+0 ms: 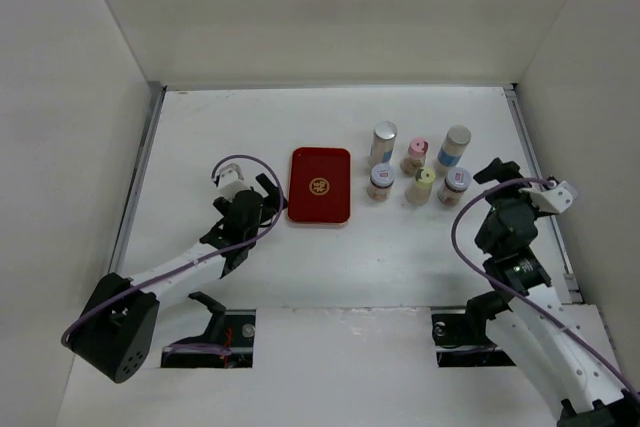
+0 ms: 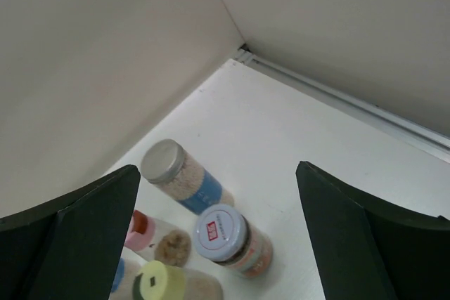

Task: Organize the condiment bottles

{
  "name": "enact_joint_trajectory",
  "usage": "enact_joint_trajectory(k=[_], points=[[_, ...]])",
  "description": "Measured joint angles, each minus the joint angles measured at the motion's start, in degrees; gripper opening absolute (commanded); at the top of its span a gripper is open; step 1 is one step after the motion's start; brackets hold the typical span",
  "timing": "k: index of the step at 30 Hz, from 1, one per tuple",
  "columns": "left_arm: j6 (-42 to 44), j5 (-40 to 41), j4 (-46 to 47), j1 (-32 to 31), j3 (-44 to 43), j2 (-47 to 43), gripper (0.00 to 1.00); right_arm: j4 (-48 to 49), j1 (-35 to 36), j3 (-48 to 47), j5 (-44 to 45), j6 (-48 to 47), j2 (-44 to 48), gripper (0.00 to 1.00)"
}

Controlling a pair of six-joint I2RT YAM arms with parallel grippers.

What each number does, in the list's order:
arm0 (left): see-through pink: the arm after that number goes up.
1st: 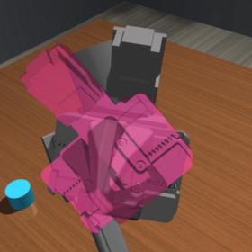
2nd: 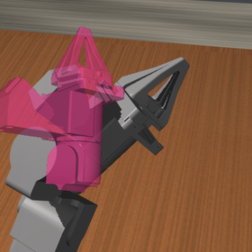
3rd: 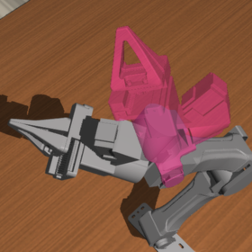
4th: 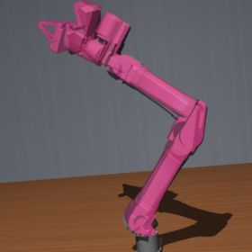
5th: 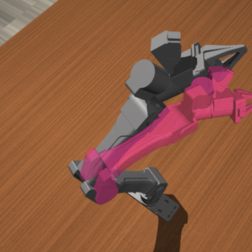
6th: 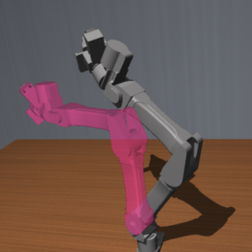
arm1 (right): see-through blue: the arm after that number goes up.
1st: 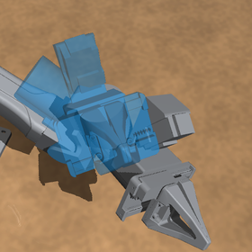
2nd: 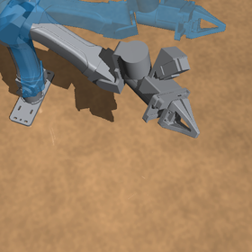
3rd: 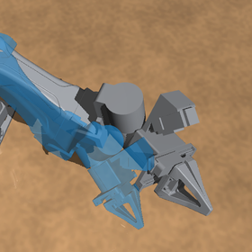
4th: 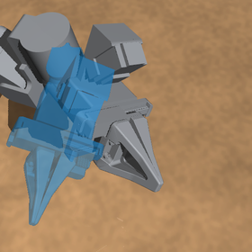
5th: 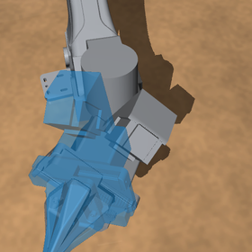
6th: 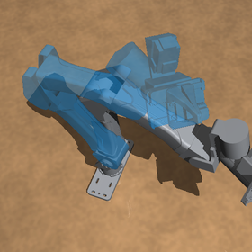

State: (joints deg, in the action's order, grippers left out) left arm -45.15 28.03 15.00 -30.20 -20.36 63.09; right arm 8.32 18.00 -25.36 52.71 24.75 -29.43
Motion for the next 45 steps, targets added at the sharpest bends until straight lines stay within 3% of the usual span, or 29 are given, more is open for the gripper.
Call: enact_joint_trajectory(k=[11, 12, 14, 16, 17, 19, 21, 25, 27, 29, 45], points=[[0.1, 0.4, 2.6, -0.6, 2.5, -1.9, 1.00, -2.2, 1.7, -0.3, -0.5, 1.0, -6.5, 1.00], [0.1, 0.4, 2.8, -0.7, 2.5, -1.5, 1.00, -2.3, 2.3, -0.6, -1.3, 0.8, -6.9, 0.94], [0.0, 0.4, 3.0, -0.7, 2.5, -0.6, 1.00, -2.5, 4.1, -1.3, -3.7, 0.2, -7.3, 0.72], [0.1, 0.4, 3.2, -0.7, 2.5, 0.2, 1.00, -2.9, 6.9, -2.4, -7.5, -0.7, -8.0, 0.37], [0.1, 0.3, 3.3, -0.7, 2.5, 0.4, 1.00, -3.3, 8.4, -3.4, -9.9, -1.1, -9.0, 0.29], [0.0, 0.3, 3.5, -0.7, 2.7, 0.5, 1.00, -4.7, 11.1, -6.8, -14.8, -1.7, -12.4, 0.25], [0.0, 0.3, 4.0, -0.7, 2.7, 0.6, 1.00, -6.4, 13.7, -11.3, -19.1, -2.2, -17.7, 0.35], [0.0, 0.3, 4.8, -0.7, 2.8, 0.6, 1.00, -7.9, 17.3, -16.5, -24.6, -3.8, -28.4, 0.85], [0.0, 0.2, 5.4, -0.7, 3.1, 0.6, 1.00, -9.0, 17.9, -17.2, -26.5, -4.6, -32.6, 0.97], [0.0, 0.2, 5.5, -0.7, 3.4, 0.6, 1.00, -9.8, 18.0, -17.5, -27.9, -5.2, -36.2, 1.00], [0.0, -1.0, 6.8, -1.4, 3.5, 2.3, 1.00, -6.6, 15.1, -26.0, -32.0, -6.1, -59.4, 0.99]])
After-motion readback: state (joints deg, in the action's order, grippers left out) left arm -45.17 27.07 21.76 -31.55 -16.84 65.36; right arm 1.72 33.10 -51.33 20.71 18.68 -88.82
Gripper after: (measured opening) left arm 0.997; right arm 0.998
